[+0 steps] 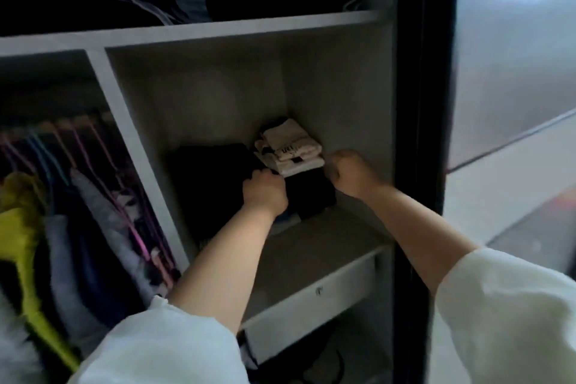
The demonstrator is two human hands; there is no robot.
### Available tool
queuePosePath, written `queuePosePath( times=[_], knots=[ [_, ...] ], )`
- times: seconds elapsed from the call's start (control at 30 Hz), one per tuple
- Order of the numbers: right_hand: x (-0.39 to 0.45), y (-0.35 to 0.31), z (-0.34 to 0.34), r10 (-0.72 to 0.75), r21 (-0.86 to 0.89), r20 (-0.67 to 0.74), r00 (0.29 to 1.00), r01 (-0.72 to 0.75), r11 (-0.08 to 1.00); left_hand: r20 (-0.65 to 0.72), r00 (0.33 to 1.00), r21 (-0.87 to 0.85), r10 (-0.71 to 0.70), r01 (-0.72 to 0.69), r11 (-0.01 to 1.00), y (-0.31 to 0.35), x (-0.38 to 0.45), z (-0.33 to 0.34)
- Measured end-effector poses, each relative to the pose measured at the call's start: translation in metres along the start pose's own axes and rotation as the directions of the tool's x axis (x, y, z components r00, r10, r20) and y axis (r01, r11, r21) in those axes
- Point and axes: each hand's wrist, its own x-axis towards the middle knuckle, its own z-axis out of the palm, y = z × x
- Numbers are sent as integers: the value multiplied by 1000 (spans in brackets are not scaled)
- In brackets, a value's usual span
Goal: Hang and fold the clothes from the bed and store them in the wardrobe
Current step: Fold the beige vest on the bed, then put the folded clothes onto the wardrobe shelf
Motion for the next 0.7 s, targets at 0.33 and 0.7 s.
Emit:
queuePosePath(
  times=[0.33,0.7],
  knots=[
    [-231,79,-116,302,-224,-6,953,-296,929,-93,947,-15,308,-311,950,142,-111,-24],
    [-444,301,-284,745,-357,-207,634,-758,546,-172,692,-122,701,-721,682,505,-157,-74]
  ],
)
